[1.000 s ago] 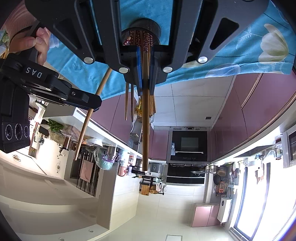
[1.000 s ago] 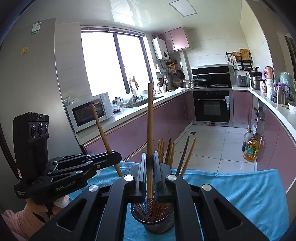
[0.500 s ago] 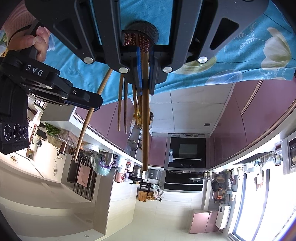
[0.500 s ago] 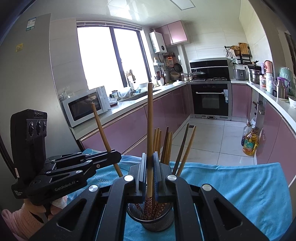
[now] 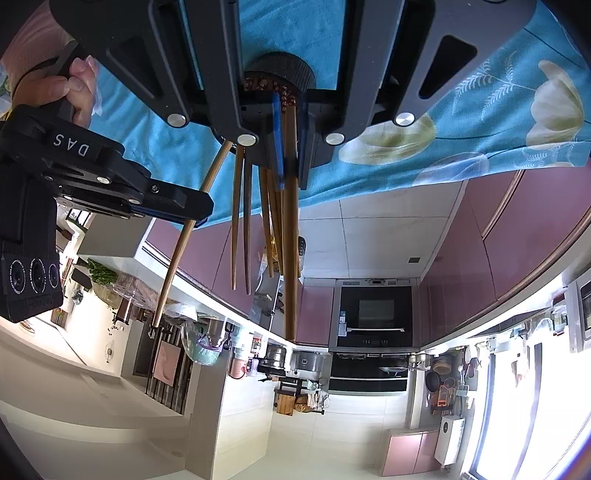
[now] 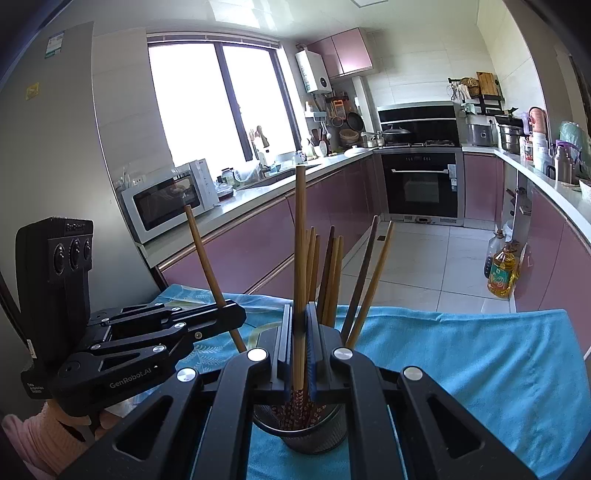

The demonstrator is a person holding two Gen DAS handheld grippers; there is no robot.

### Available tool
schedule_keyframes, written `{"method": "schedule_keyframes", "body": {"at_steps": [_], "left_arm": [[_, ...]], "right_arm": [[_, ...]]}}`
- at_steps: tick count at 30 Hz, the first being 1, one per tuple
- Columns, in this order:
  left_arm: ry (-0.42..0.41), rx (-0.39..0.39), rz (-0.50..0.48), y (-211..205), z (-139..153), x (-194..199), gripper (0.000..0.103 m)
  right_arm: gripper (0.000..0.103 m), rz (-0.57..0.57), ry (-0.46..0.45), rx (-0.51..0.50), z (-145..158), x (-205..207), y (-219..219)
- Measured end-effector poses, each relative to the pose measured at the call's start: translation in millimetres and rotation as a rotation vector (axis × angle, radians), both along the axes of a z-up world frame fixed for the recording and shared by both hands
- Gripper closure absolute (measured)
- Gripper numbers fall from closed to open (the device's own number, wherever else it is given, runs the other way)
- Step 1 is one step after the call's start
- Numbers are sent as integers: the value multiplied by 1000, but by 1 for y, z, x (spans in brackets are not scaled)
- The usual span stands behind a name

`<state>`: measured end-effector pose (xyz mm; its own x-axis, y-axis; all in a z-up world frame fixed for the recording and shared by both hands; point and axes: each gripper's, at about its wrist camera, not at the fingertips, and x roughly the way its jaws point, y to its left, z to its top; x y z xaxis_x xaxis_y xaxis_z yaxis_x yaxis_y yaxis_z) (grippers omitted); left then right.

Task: Organize utensils

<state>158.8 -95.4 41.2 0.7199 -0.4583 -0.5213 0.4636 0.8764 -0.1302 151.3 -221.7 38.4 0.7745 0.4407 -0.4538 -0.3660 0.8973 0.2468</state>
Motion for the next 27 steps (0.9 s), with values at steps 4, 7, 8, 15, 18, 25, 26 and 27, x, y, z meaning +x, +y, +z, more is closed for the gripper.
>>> {"method": "schedule_keyframes", "body": {"at_steps": [4,7,8,15,18,25,26,27], "left_arm": [[10,6,-1,1,-3,3,96],[19,16,-1,1,-6,6,96],[21,17,-2,-1,-7,6,95],[44,29,1,-5,-12,14,95],[61,30,-3,-5,-17,18,95],[91,29,12,-3,-30,24,80],[93,26,14,-2,-31,23,79],[94,19,16,0,-32,22,77]], "right_arm": [[97,5,14,-2,-3,2,1],[97,9,28,-2,-8,4,2],[97,10,33,-3,-9,5,2],[97,20,68,-6,-19,13,6],[97,18,80,-2,-22,16,6],[86,-15,97,-9,-27,18,6],[80,-20,91,-12,-27,16,5],[74,-26,85,-15,-27,14,5]]}}
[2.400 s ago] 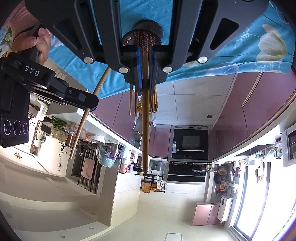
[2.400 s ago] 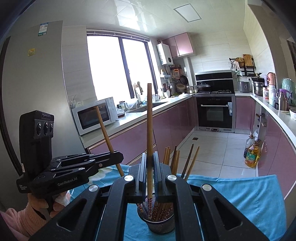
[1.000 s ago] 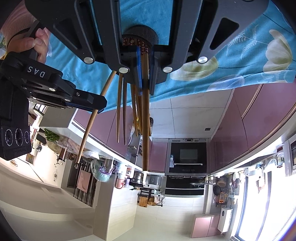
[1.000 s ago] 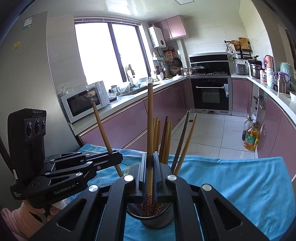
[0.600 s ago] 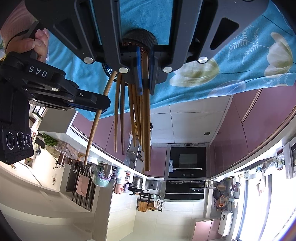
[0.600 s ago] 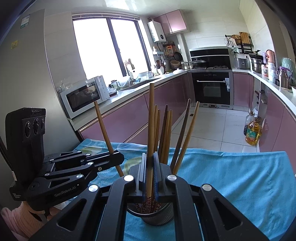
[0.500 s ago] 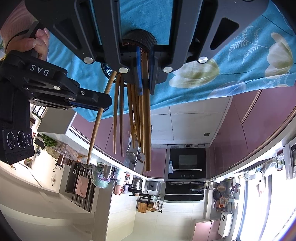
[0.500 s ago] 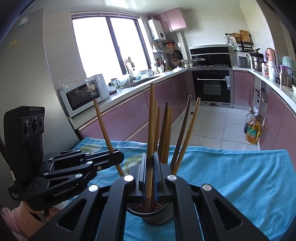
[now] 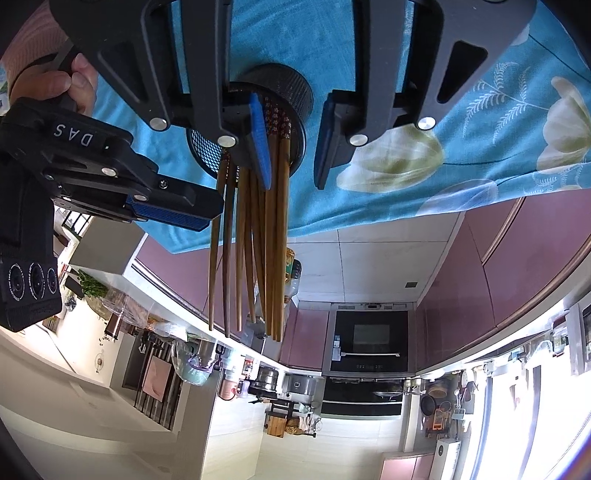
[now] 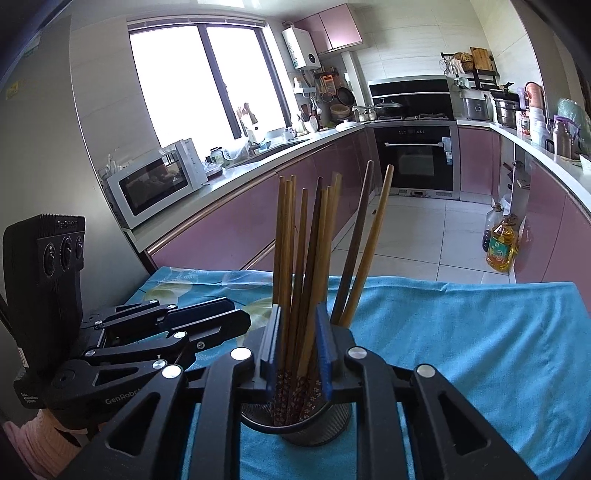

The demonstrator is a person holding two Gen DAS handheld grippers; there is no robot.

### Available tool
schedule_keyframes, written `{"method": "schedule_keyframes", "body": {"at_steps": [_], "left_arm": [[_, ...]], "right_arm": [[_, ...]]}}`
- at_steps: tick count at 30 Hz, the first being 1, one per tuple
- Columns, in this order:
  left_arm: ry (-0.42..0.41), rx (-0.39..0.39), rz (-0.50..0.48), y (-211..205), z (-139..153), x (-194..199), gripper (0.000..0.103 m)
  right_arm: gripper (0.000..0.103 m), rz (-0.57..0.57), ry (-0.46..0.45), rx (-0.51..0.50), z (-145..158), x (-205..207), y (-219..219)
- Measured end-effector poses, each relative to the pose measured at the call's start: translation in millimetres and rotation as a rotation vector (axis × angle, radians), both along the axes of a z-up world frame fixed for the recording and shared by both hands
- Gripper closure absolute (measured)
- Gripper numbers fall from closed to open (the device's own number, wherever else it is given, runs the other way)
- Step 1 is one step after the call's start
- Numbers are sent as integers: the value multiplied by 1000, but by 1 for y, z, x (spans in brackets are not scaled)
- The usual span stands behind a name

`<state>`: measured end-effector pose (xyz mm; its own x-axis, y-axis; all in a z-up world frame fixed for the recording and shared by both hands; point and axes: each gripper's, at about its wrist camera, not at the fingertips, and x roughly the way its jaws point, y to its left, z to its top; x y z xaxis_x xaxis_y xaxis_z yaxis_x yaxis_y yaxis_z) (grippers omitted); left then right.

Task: Organize utensils

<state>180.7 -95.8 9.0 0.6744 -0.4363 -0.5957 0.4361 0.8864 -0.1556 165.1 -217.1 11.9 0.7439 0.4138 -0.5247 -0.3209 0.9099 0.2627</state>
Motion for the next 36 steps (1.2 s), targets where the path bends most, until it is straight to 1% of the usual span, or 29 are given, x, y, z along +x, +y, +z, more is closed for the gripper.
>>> {"method": "schedule_keyframes", "body": {"at_steps": [1,2,3,4,5,6,7,8,9,10,11,12,13,14,15,19,21,23,26,31,36], "left_arm": [[1,-7,4,2,-1,-2,75],[-2,-11,11,4,-2,-4,69],[-10,-16,23,7,-2,-7,66],[-14,-22,30,10,-3,-10,65],[-16,-33,36,14,-5,-13,62],[-19,-38,45,17,-6,-16,57],[-25,-39,59,21,-8,-21,53],[-34,-41,76,25,-9,-24,44],[-41,-48,90,30,-10,-28,38],[-47,-56,108,35,-11,-32,36],[-56,-58,122,38,-11,-36,31],[-70,-57,141,42,-12,-40,22],[-88,-53,163,46,-12,-46,17],[-106,-48,181,48,-12,-51,9],[-126,-42,197,50,-11,-57,6],[-197,-16,246,60,-10,-79,6],[-231,-17,270,65,-9,-89,6],[-265,-21,286,69,-9,-99,6],[-315,0,311,70,-7,-111,6],[-373,3,342,73,-5,-128,6],[-442,5,379,77,-2,-142,6]], "right_arm": [[71,-7,-4,-2,0,-2,-1],[63,-15,-10,-5,0,-4,-1],[58,-18,-21,-12,0,-8,-1],[57,-20,-29,-20,0,-11,-1],[52,-24,-37,-27,0,-14,0],[45,-26,-46,-31,0,-18,0],[41,-26,-58,-35,0,-23,1],[36,-30,-71,-42,-1,-28,2],[31,-34,-84,-54,-2,-34,3],[28,-36,-95,-62,-3,-39,5],[20,-45,-106,-71,-5,-44,6],[10,-56,-118,-80,-7,-49,7],[8,-67,-132,-88,-9,-54,8],[7,-77,-143,-93,-11,-58,8],[7,-86,-151,-99,-13,-62,9],[7,-129,-197,-118,-19,-75,10],[7,-148,-229,-127,-20,-81,11],[7,-159,-255,-120,-21,-86,12],[7,-175,-297,-118,-23,-93,14],[7,-212,-363,-123,-25,-103,17],[7,-229,-388,-135,-26,-106,18]]}}
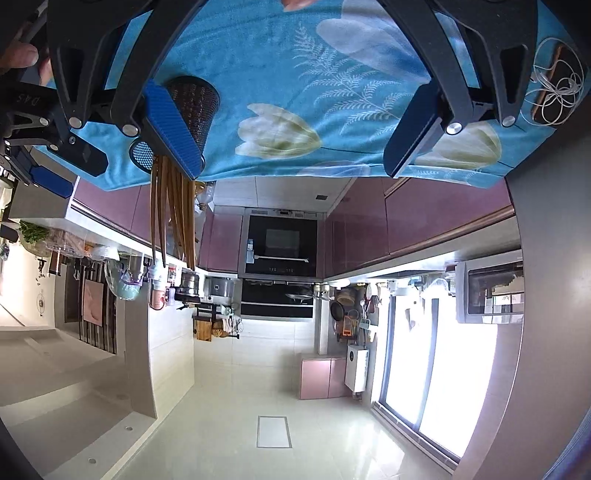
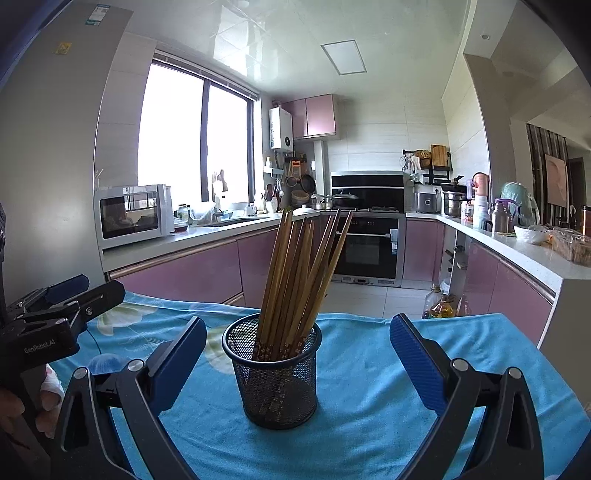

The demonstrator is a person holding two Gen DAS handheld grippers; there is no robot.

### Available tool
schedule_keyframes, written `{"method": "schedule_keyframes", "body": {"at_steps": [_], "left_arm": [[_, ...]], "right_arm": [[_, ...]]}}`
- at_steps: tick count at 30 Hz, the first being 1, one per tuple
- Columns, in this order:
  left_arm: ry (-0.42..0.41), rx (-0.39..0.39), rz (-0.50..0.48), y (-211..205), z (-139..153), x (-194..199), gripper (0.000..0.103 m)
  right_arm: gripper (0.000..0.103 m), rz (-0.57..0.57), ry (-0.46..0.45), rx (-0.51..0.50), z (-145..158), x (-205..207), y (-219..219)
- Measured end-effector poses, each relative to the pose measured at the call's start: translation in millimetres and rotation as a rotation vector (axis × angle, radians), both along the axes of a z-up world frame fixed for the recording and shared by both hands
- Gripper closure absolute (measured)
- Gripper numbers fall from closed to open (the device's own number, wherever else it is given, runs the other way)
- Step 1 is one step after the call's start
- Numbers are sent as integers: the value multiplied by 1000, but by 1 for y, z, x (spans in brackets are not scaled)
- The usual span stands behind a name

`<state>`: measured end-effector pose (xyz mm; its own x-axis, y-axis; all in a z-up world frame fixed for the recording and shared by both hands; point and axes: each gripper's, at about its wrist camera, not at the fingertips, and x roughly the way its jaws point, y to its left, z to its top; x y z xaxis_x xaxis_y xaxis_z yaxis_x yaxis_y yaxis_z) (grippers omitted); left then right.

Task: Organize utensils

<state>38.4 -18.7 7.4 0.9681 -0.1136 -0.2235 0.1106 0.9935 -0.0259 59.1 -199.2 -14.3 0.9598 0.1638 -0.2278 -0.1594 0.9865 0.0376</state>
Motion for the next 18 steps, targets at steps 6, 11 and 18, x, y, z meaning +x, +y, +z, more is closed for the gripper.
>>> {"method": "schedule_keyframes", "body": {"at_steps": [6,11,18], "left_arm": [[-16,7,15,0,0,-3,6],[-28,13,27,-3,-1,-8,6],[-41,15,27,-7,1,-13,6]], "right_arm": [[7,-12,-18,-4,-2,-6,0],[7,-17,-34,-6,0,-10,1],[7,-21,-39,-12,-2,-13,2]]}}
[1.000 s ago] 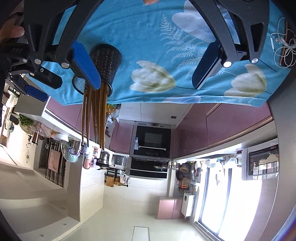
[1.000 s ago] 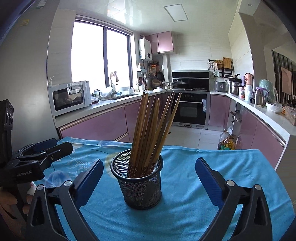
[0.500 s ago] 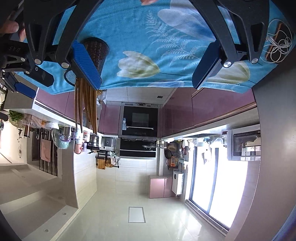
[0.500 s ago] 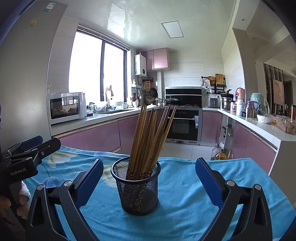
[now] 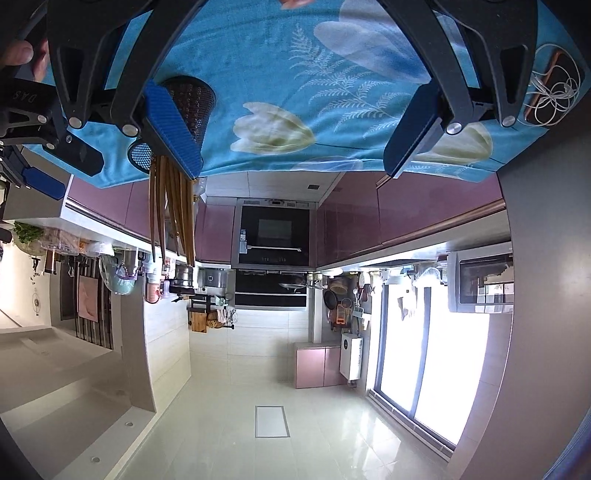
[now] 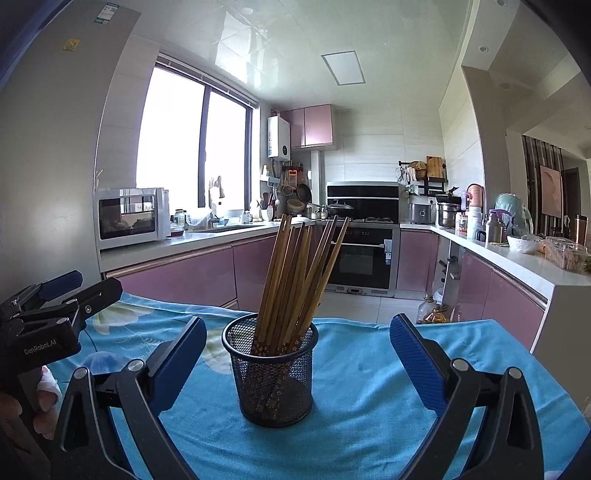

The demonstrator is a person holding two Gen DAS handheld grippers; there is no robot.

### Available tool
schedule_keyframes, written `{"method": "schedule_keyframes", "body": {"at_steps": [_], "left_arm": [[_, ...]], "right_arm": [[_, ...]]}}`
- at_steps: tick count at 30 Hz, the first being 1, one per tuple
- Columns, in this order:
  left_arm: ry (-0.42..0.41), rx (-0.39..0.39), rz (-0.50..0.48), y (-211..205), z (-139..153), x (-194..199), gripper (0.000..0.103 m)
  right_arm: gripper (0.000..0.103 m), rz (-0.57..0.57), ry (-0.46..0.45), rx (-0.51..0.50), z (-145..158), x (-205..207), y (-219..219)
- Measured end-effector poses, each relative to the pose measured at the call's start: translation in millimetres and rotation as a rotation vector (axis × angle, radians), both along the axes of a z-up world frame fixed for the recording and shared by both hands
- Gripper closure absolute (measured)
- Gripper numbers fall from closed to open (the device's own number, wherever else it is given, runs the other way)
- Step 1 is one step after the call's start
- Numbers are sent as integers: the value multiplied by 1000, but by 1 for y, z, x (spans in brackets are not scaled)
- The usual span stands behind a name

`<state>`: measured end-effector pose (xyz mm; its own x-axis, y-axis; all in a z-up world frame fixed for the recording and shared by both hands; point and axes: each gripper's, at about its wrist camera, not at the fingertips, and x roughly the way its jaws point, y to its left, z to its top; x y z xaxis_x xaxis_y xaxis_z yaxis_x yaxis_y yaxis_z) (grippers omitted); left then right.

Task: Organize utensils

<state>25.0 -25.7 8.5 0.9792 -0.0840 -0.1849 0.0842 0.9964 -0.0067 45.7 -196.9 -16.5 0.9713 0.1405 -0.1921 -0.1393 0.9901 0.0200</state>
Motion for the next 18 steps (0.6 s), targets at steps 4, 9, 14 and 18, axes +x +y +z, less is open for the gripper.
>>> {"method": "schedule_keyframes", "body": {"at_steps": [4,9,14,18], "left_arm": [[-2,-1,-4,-1,0,-1,6],[0,-4,-5,-1,0,-1,6],[4,-3,-6,-3,0,-1,6],[7,-4,-6,-3,-1,0,6]], "right_arm": [[7,-6,-2,7,1,-1,-1],[7,-16,-3,8,1,-2,-2],[7,-20,1,7,0,-1,-3],[7,-20,3,7,0,-1,-2]]}}
